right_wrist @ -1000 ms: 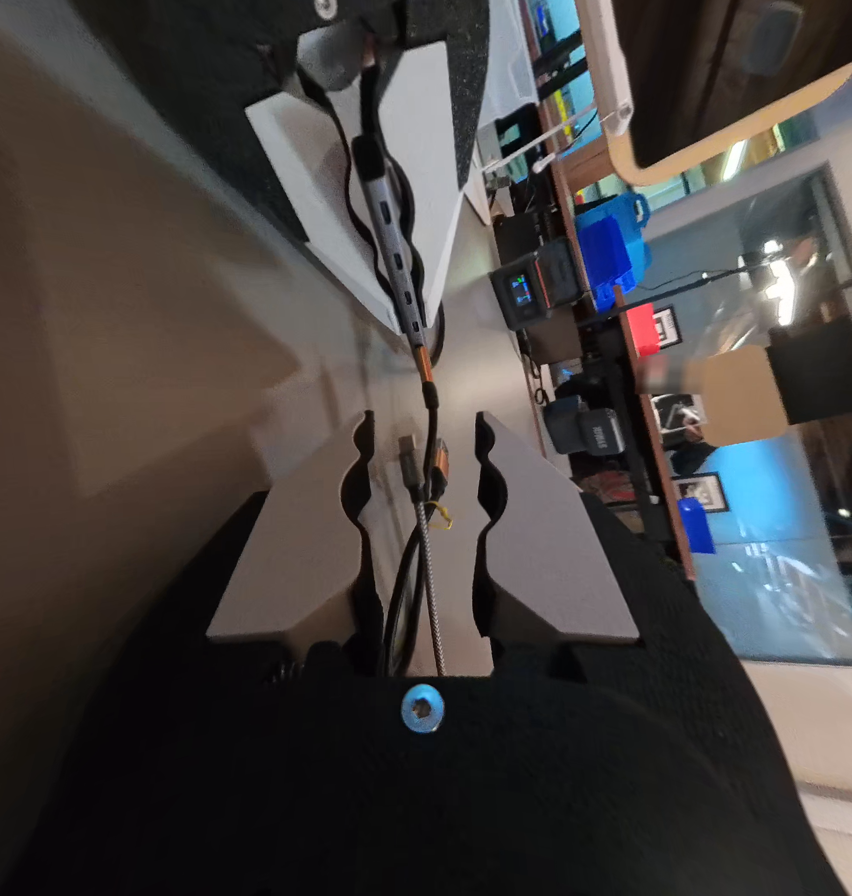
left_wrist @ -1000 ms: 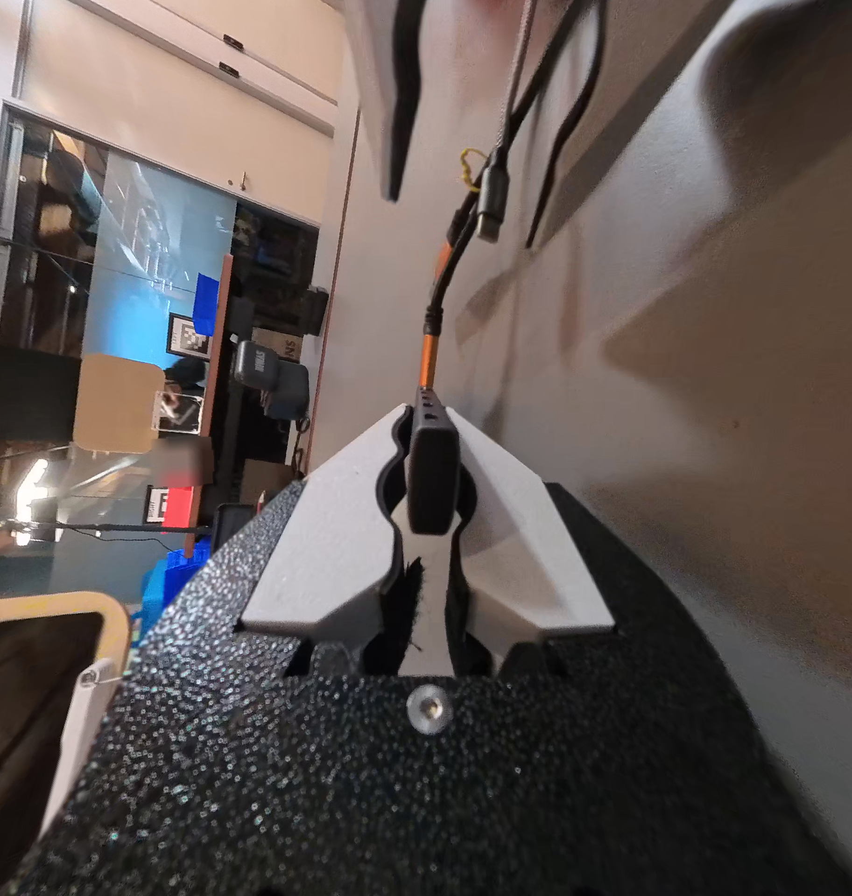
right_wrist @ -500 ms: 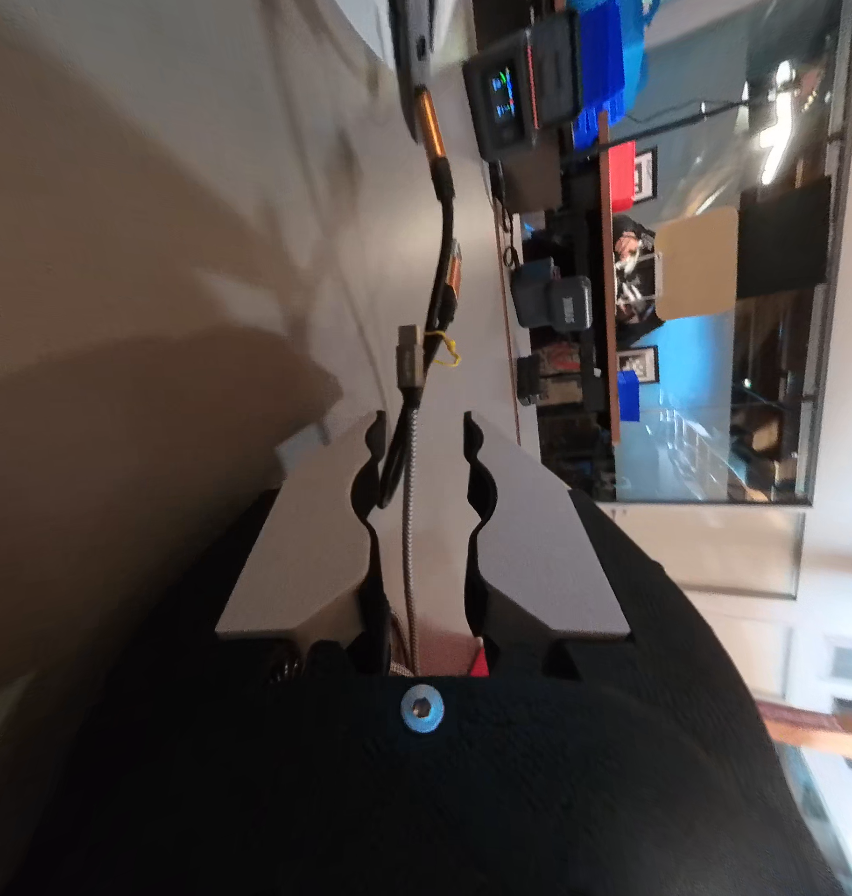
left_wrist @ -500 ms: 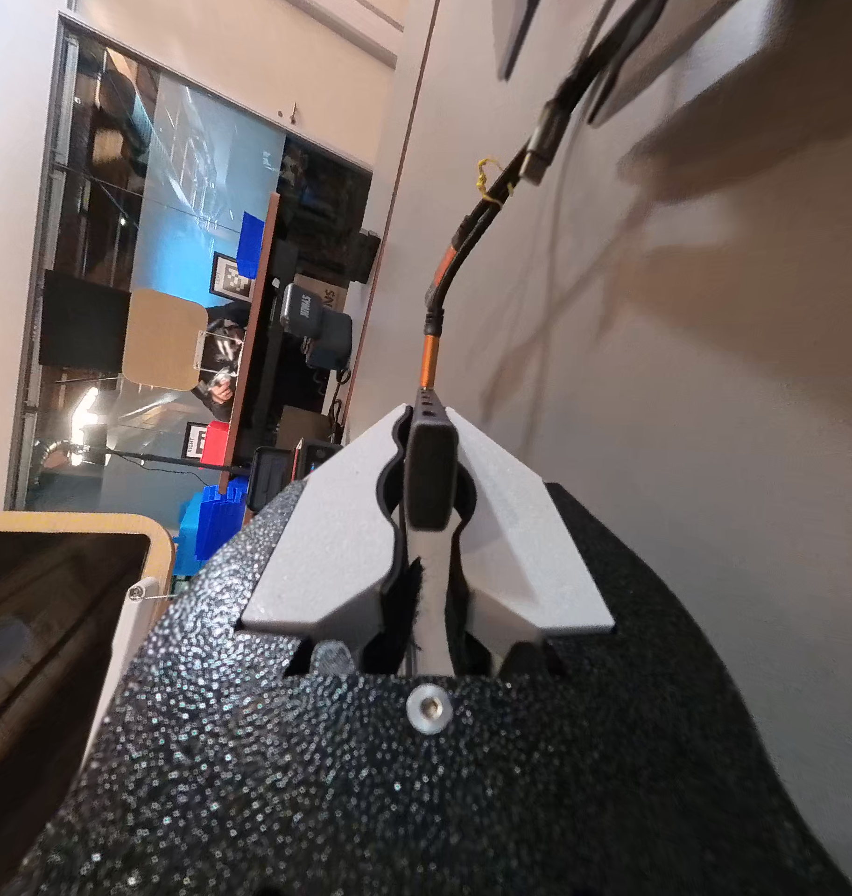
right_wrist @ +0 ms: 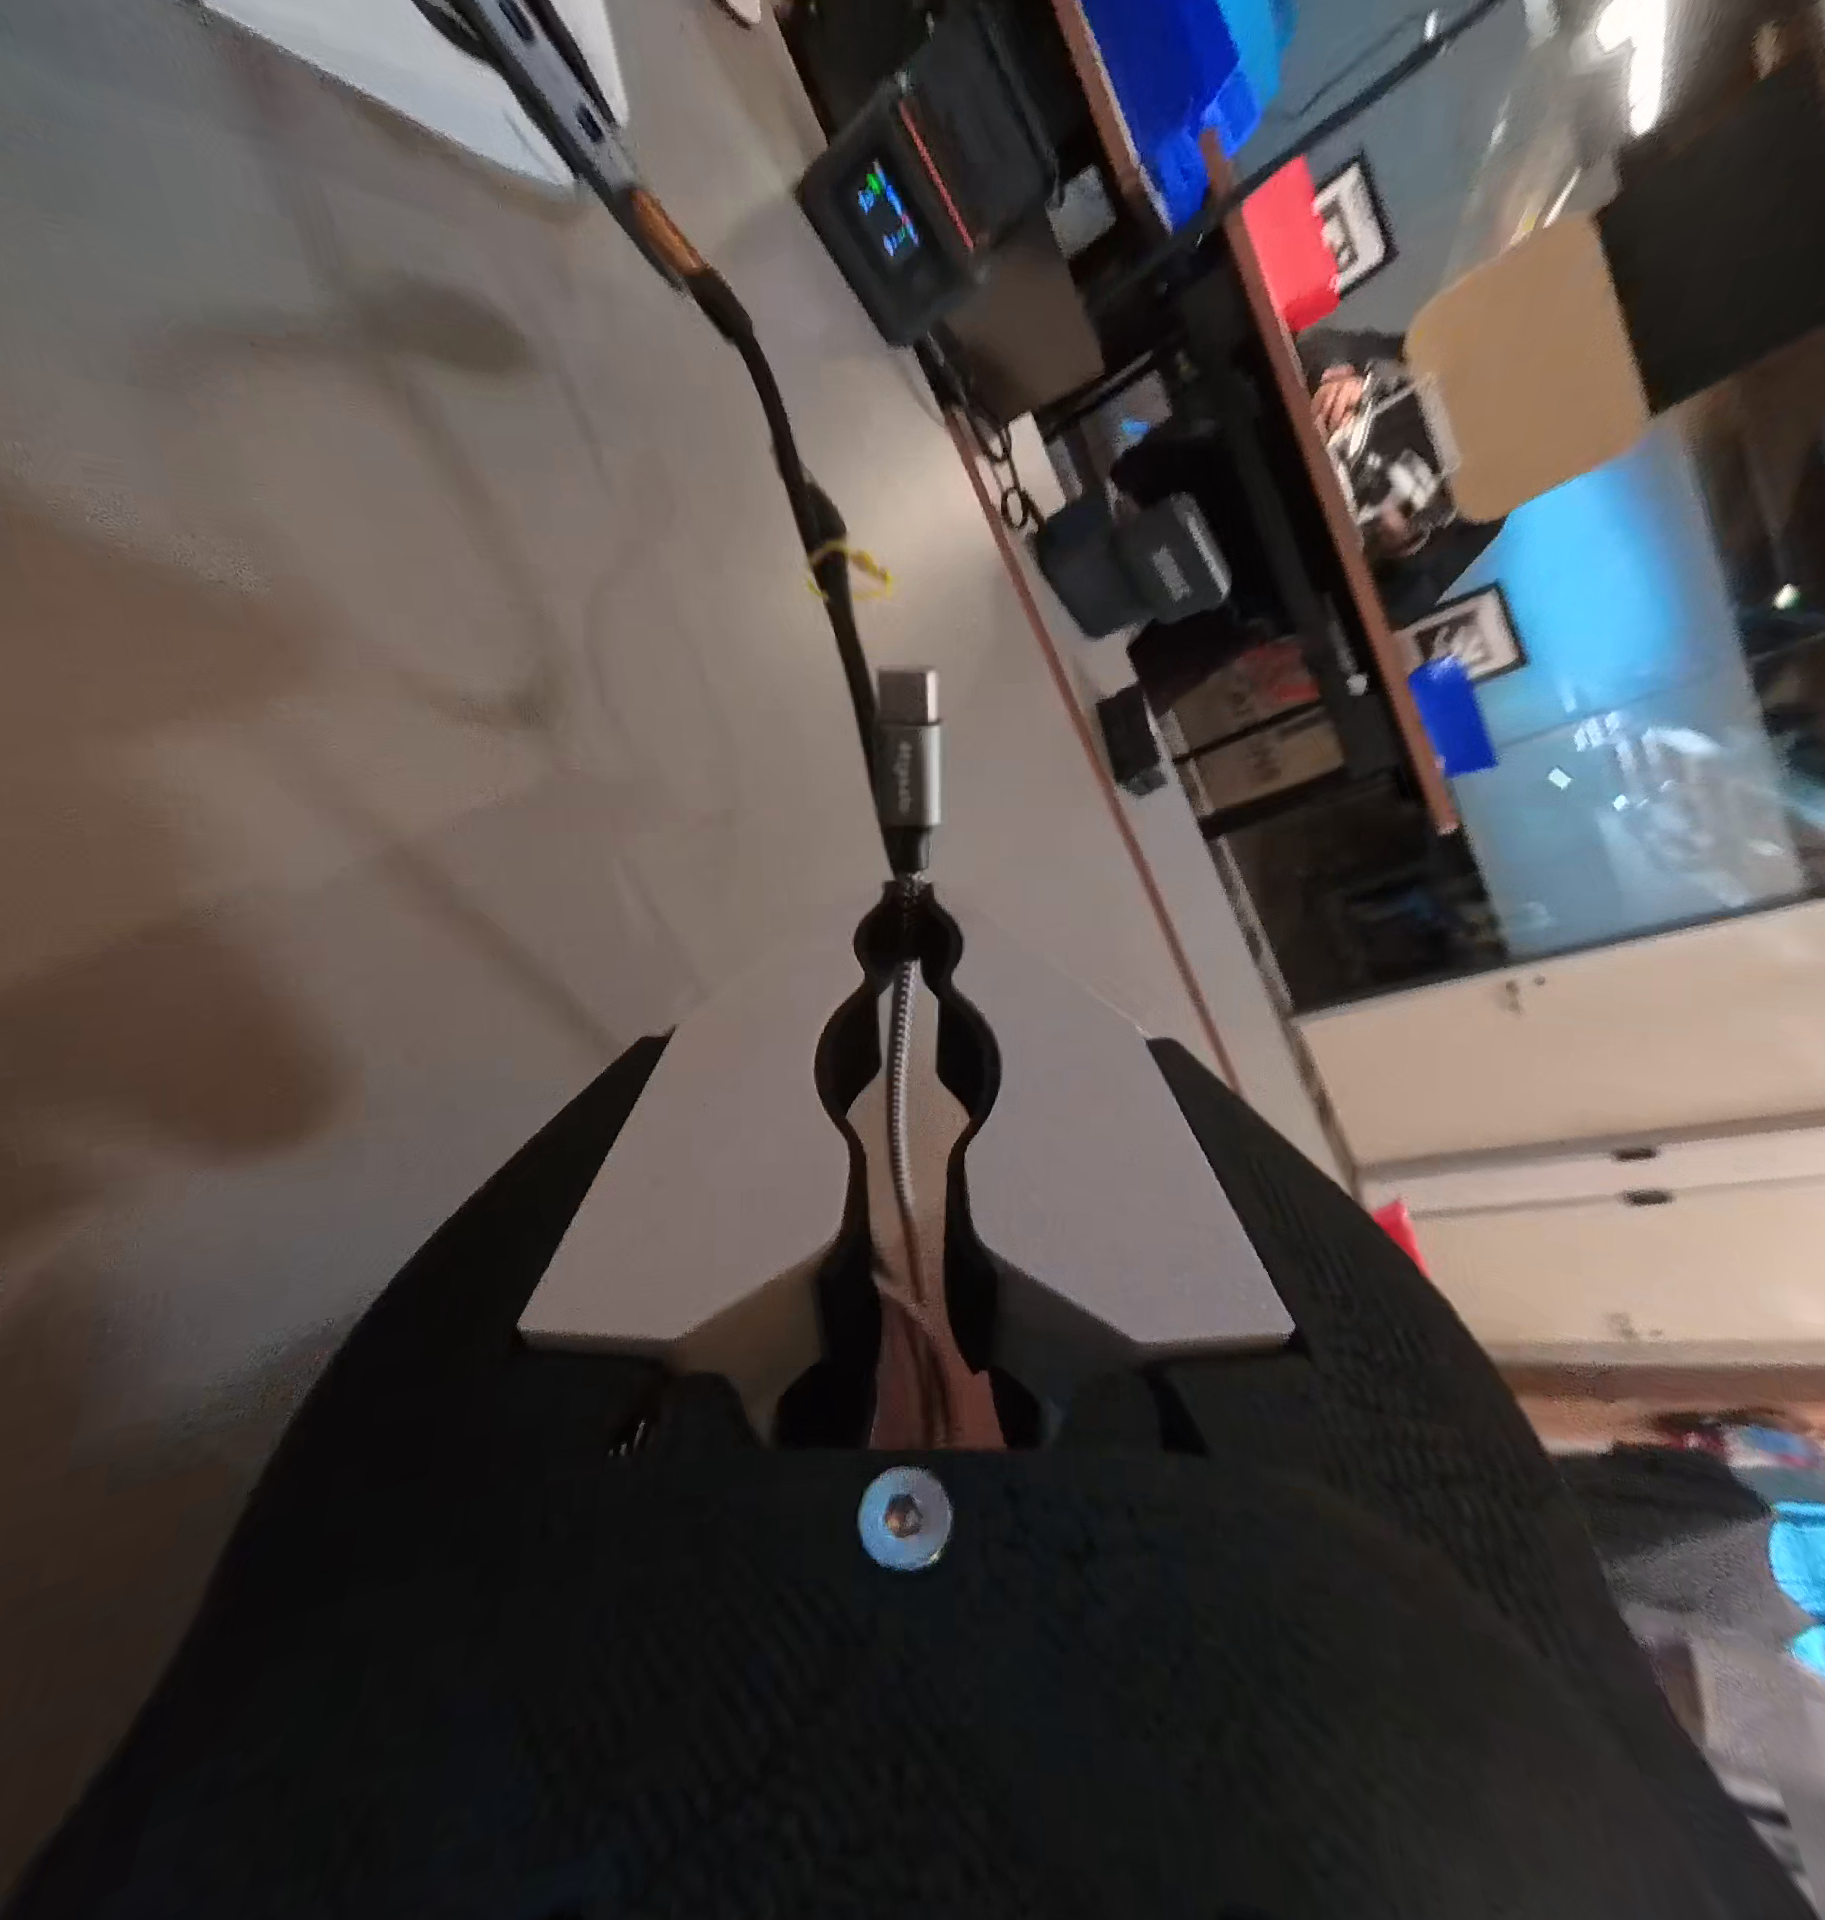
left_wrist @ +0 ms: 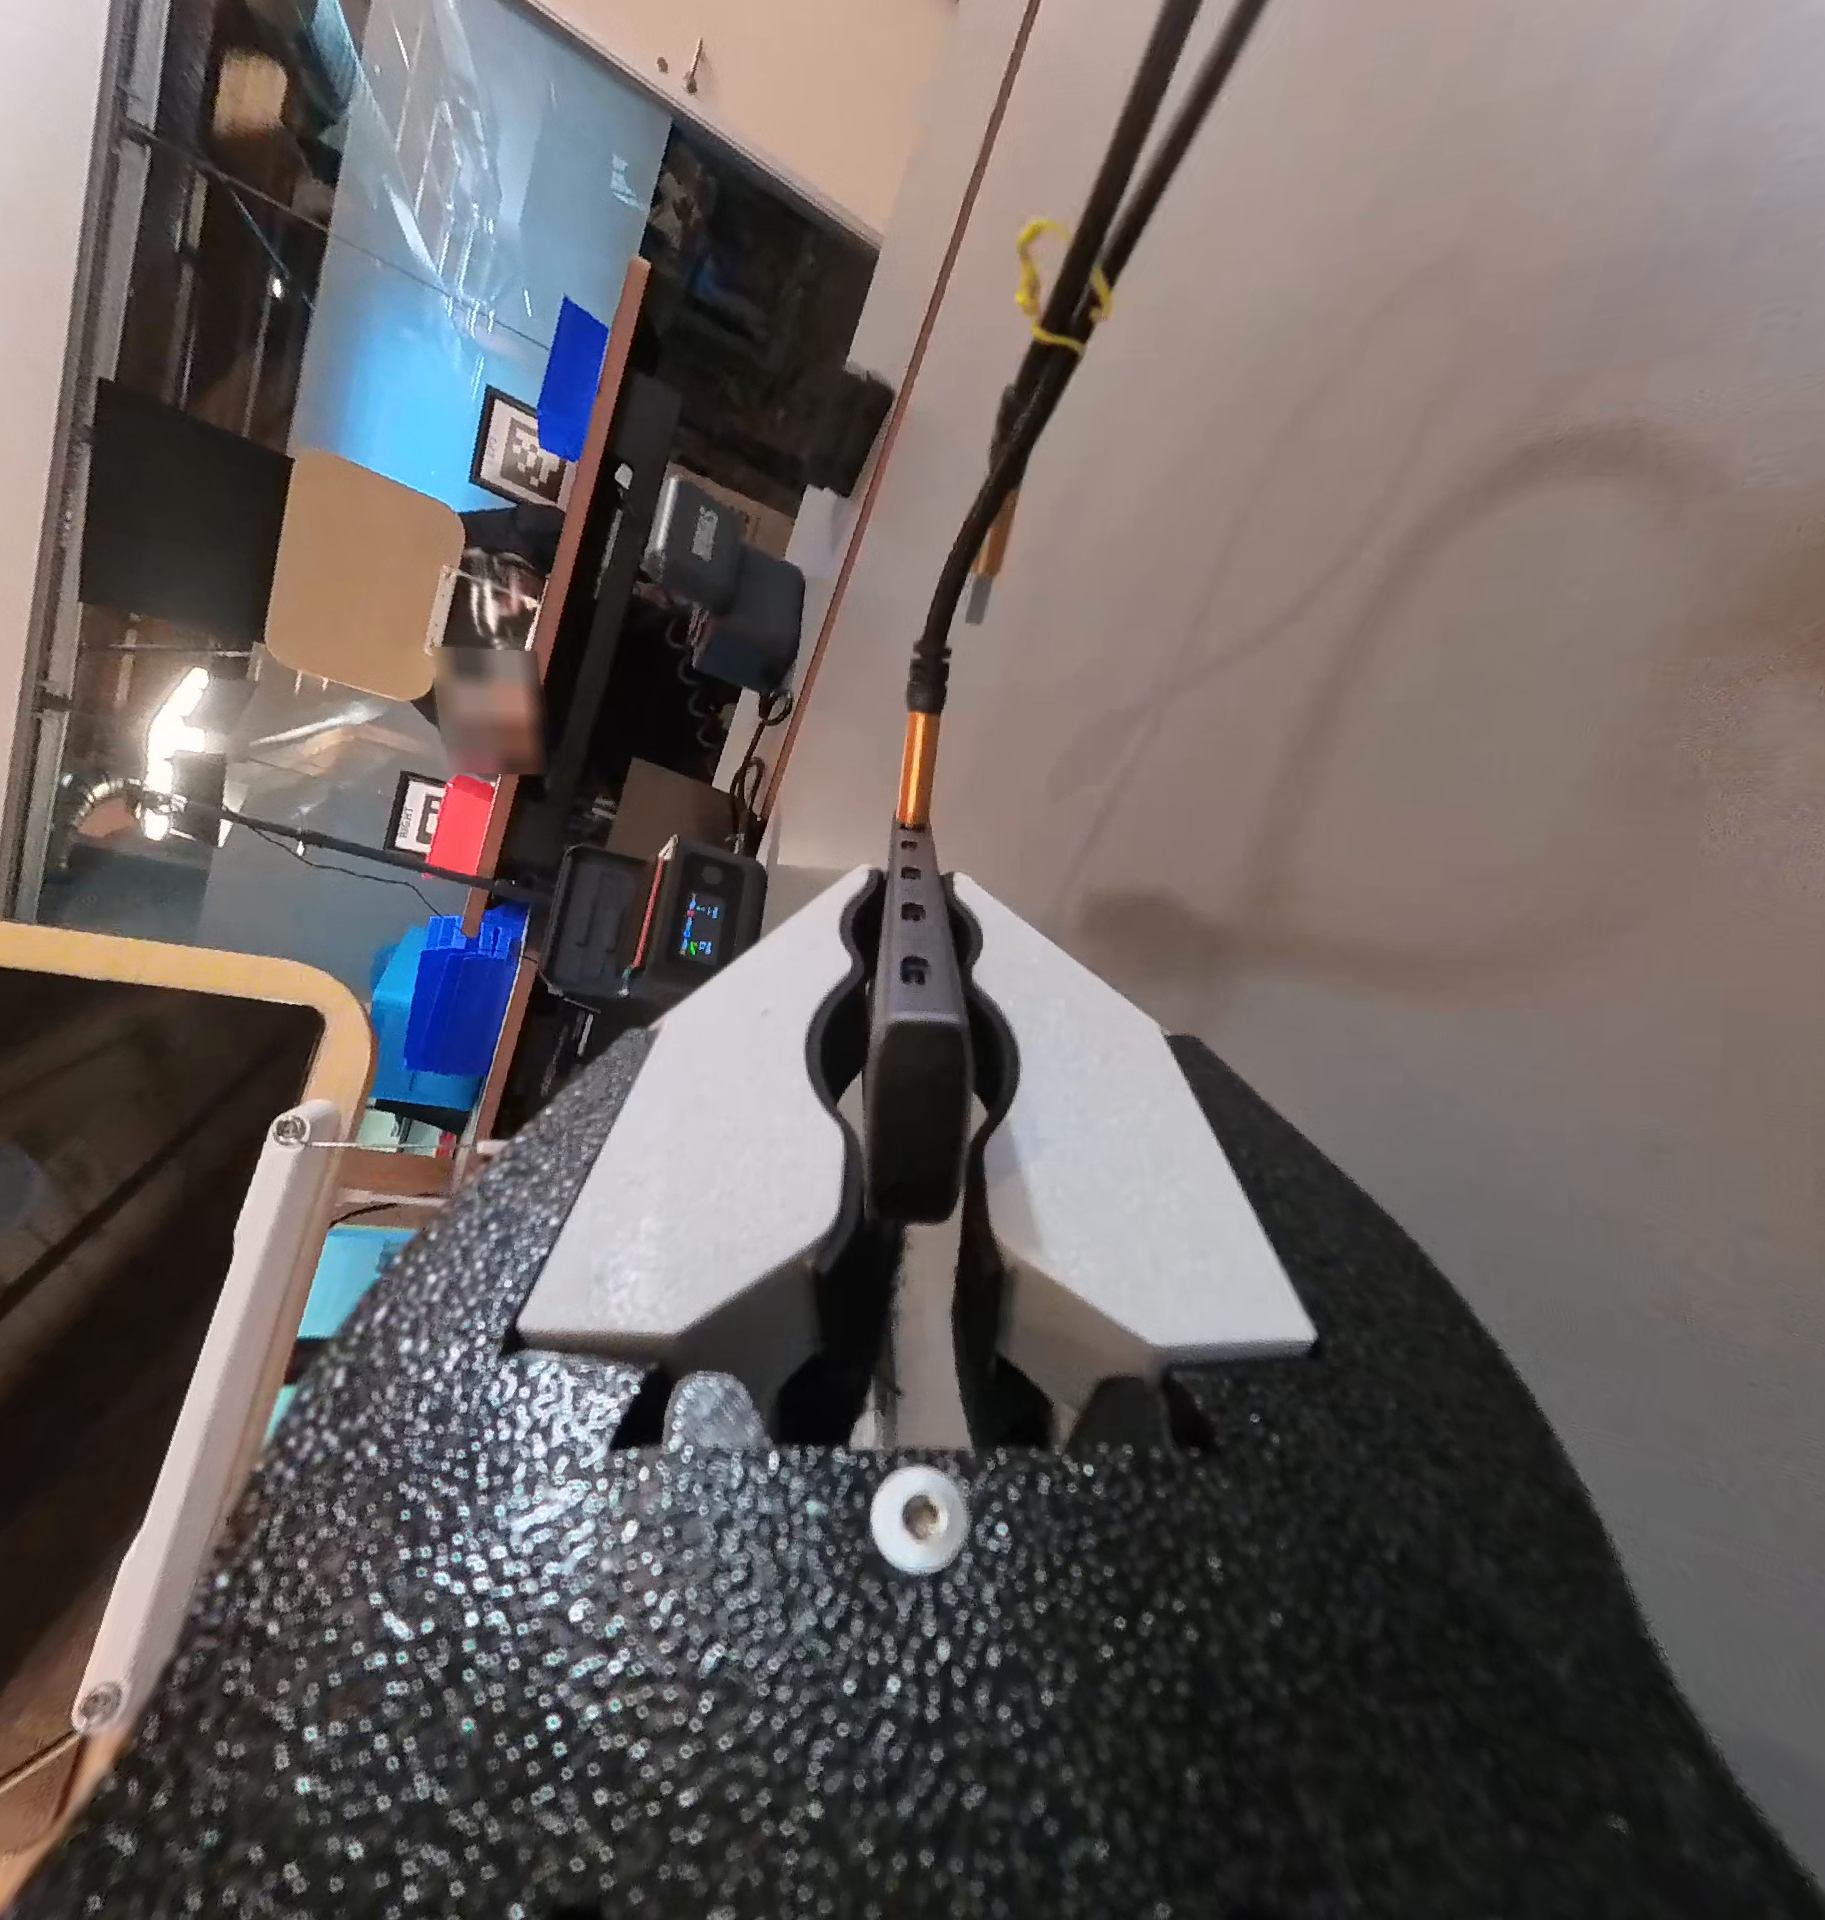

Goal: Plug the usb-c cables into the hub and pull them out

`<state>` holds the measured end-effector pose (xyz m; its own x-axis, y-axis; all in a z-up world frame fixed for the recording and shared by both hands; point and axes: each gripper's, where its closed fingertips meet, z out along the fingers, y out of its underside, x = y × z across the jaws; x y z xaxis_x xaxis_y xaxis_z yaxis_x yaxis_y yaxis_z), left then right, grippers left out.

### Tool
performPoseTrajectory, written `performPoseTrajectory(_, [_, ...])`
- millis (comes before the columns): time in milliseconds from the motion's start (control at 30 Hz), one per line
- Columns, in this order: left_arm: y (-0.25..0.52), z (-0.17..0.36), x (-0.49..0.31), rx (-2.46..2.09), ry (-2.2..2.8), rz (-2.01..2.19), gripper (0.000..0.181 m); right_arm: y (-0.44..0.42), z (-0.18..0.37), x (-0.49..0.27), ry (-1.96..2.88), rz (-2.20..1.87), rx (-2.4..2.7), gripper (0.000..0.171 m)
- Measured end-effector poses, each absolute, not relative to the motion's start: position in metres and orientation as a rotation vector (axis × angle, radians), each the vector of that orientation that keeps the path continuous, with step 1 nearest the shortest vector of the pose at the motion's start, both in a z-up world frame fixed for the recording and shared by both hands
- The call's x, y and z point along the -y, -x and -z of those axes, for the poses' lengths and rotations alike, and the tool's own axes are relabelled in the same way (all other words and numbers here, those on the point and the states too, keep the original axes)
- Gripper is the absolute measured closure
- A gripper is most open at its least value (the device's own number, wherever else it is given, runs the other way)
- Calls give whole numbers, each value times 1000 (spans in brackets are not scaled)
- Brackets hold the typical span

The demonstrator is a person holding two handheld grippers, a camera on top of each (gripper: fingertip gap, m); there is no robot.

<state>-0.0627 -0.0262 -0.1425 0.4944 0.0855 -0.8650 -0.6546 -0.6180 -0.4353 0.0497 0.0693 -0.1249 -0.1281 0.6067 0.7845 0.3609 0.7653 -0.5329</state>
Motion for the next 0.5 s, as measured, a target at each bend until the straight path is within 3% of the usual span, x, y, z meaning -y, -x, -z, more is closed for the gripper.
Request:
performPoseTrajectory(200, [74,143,30,-404,1983,-1151,173,-73,69,-86,973,-347,1590,171])
performPoseTrajectory(500, [73,147,28,-434,2005,-1125,173,-130,-153,-115,871,-476,1272,171])
